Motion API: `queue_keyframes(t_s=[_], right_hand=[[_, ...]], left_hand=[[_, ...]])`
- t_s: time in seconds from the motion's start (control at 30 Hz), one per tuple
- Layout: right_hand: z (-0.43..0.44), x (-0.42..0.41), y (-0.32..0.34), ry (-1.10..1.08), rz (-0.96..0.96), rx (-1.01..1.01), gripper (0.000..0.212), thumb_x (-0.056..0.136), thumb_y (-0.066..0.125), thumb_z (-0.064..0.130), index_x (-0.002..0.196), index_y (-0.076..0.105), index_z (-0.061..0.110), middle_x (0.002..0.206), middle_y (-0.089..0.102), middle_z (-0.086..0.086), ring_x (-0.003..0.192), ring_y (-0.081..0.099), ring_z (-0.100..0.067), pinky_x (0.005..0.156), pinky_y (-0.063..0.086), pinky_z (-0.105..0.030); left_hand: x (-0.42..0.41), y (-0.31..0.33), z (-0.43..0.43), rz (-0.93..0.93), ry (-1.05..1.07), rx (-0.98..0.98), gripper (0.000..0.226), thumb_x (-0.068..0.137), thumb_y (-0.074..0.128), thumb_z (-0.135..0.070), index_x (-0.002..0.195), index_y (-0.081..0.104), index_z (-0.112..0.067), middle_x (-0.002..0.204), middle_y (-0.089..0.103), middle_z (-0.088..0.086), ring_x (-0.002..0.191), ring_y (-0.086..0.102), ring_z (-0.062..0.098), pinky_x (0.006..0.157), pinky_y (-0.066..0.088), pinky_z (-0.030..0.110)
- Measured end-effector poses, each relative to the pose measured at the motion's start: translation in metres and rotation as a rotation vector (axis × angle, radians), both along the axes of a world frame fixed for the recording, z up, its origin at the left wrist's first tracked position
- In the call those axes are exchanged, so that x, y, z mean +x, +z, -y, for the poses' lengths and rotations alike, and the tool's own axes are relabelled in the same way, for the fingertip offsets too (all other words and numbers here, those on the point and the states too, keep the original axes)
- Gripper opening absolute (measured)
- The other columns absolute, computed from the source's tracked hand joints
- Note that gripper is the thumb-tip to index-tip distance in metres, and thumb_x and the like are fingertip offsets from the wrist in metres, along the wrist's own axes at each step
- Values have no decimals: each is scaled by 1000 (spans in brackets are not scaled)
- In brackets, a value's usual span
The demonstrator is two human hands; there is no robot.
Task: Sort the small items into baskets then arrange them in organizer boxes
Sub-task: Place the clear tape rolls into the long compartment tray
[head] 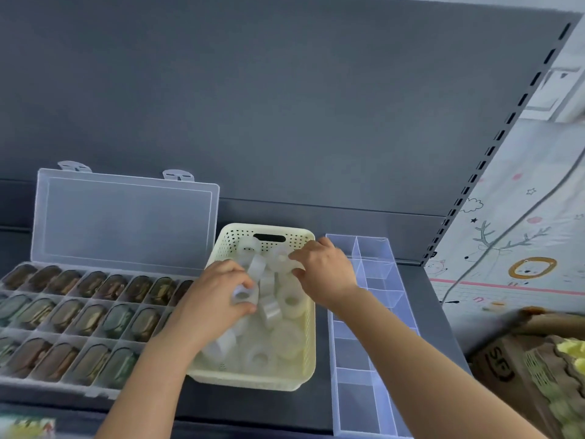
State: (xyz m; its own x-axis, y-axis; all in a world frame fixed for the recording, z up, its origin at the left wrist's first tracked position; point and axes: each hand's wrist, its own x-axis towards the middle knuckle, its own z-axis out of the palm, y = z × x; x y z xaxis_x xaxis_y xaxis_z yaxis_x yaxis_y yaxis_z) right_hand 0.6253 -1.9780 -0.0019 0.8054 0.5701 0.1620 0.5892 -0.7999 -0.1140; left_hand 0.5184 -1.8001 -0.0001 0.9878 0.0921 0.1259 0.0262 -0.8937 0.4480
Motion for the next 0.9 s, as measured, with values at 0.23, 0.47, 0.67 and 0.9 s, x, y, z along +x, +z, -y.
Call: queue_keyframes(t_s=[0.23,0.47,0.67,0.9], right_hand=[[-8,16,-7,94,-40,34,28,93,54,31,120,62,32,116,56,-3,116,45,-22,79,41,-29],[17,39,6,-14,-25,481,22,90,61,23,109,71,24,99,65,-5,99,55,-29,73,48,-35],[78,67,14,-194,51,558,18,85,68,14,100,75,20,96,59,-10,89,57,-29,67,44,-30],[119,78,8,-243,48,387,12,84,68,14,94,76,15,92,58,-9,84,57,-30,63,46,-33]], left_hand=[[5,4,2,21,86,9,11,78,76,-31,78,68,-23,104,54,-16,101,50,6,80,40,28],[37,29,24,279,71,-188,9,78,77,-18,86,75,-17,89,56,-11,70,48,-1,65,34,15],[95,30,70,329,-71,-148,13,84,69,-11,95,75,-13,92,61,-5,79,49,12,72,37,25],[147,14,106,214,-182,29,17,90,59,-16,92,75,-16,92,55,-4,95,50,16,75,45,35]])
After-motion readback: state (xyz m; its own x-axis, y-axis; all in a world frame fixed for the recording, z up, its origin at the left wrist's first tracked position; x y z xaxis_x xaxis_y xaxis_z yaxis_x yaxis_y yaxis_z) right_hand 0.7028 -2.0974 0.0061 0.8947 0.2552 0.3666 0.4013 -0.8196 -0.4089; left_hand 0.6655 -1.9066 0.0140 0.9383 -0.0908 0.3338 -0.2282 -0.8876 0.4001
